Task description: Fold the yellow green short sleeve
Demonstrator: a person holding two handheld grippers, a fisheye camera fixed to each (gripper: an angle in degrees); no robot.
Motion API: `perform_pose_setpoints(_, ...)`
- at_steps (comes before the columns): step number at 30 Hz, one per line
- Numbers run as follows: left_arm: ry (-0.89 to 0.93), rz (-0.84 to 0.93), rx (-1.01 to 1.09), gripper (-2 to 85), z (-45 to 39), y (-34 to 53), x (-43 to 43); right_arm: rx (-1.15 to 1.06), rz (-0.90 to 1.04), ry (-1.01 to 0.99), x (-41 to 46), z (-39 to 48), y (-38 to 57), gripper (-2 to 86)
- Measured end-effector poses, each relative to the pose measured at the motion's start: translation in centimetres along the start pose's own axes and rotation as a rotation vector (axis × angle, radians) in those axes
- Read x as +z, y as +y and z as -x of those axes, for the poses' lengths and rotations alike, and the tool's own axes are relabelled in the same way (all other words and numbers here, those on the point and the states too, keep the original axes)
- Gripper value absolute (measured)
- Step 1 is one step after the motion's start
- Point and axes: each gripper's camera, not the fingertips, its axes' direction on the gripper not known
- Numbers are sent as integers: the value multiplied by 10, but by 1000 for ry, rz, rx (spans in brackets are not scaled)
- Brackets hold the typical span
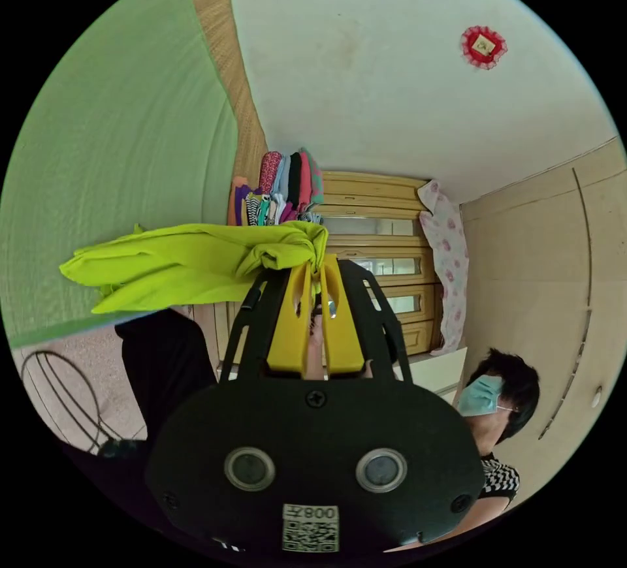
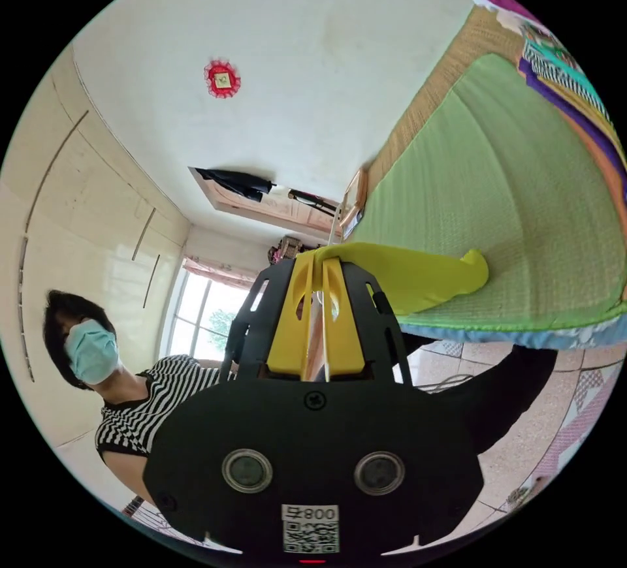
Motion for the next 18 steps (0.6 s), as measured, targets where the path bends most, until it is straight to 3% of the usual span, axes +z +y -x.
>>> perform_pose_setpoints(10, 74, -2, 255, 25, 26, -140, 224, -218, -81, 100, -183, 61, -167, 14)
perform_pose_setpoints(18, 76, 187, 466, 29, 71, -167, 427, -328, -219, 283, -365, 96, -203, 15)
